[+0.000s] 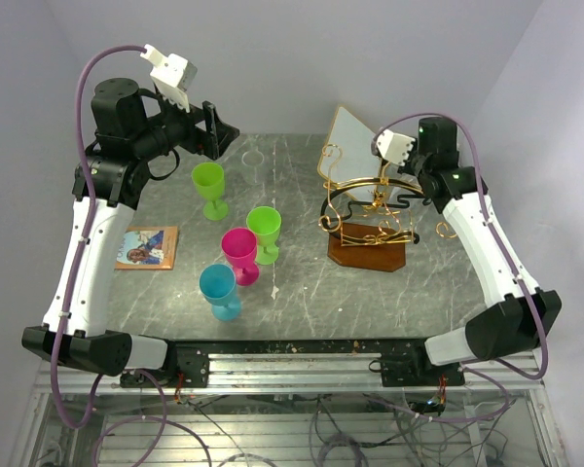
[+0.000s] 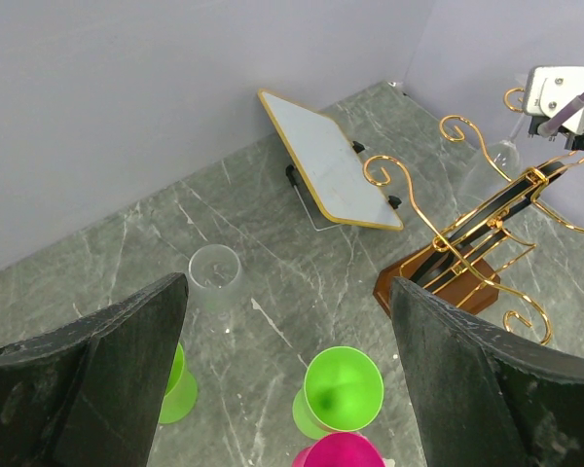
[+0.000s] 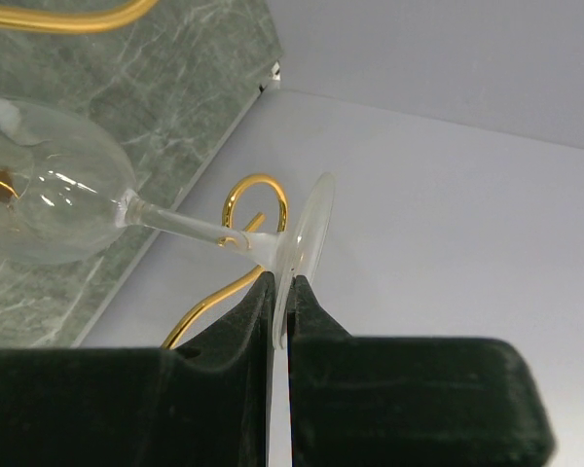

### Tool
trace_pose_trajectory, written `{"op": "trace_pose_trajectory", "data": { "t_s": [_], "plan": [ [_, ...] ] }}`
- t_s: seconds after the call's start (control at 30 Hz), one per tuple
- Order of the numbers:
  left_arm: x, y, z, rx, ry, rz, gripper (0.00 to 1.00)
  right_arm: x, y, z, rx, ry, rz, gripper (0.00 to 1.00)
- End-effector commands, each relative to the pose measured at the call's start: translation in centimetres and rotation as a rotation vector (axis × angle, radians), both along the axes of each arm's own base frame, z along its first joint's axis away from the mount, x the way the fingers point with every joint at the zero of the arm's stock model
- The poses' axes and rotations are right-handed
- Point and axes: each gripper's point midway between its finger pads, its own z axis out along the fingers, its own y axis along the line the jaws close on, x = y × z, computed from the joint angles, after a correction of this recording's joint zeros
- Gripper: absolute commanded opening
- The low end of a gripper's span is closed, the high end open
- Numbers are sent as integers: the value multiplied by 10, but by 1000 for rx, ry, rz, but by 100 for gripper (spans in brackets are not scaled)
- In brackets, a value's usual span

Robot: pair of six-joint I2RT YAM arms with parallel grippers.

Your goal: Place the wine glass upside down on the wine glass rack

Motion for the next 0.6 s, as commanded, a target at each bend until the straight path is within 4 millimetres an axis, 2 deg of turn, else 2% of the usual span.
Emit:
{"op": "trace_pose_trajectory", "data": {
  "t_s": [0.0,0.3,0.57],
  "plan": [
    [-6,0,11,-16,-35,-18,95,-11,-8,17,-33,-41,-26,0],
    [-7,-1,14,-20,-37,-24,95,-16,-19,17,-61,-51,-82,0],
    [-7,-2,14,-20,-35,-26,95,-10,-27,20,-93,-74,-130,0]
  ]
}}
